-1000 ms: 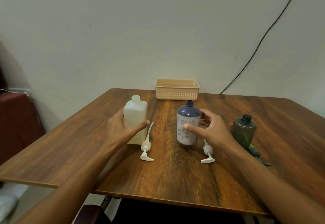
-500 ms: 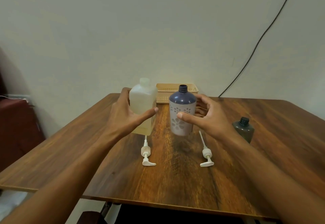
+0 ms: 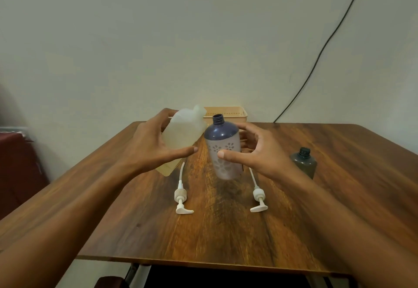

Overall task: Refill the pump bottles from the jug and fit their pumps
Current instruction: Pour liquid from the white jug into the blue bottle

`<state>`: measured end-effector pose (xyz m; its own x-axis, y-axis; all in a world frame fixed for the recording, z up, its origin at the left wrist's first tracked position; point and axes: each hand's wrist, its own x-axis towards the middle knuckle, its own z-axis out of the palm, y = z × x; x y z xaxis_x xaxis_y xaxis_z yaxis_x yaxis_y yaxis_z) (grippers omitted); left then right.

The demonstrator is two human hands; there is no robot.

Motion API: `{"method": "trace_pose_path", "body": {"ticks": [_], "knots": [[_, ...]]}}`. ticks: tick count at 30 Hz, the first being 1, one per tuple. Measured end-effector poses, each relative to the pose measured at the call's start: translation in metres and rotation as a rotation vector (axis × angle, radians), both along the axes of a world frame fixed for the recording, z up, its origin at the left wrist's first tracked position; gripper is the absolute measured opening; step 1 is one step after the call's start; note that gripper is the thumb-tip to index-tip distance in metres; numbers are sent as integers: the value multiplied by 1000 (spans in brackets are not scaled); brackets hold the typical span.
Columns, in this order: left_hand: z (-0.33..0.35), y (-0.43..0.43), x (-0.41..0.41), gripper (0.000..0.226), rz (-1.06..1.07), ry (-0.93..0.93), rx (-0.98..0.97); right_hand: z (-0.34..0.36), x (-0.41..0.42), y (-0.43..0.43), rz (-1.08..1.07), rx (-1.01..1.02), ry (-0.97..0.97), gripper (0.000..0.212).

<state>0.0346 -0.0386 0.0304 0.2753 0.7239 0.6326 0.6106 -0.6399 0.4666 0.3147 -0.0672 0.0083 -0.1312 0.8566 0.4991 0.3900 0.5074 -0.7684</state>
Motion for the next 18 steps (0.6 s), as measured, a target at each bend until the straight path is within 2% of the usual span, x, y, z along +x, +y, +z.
{"method": "trace_pose_path", "body": {"ticks": [4, 18], "knots": [[3, 1, -3, 92, -20, 34, 13, -1, 1, -2, 12, -12, -9, 65], [5, 6, -11, 90, -61, 137, 34, -5, 5, -4, 34, -29, -48, 66]]}}
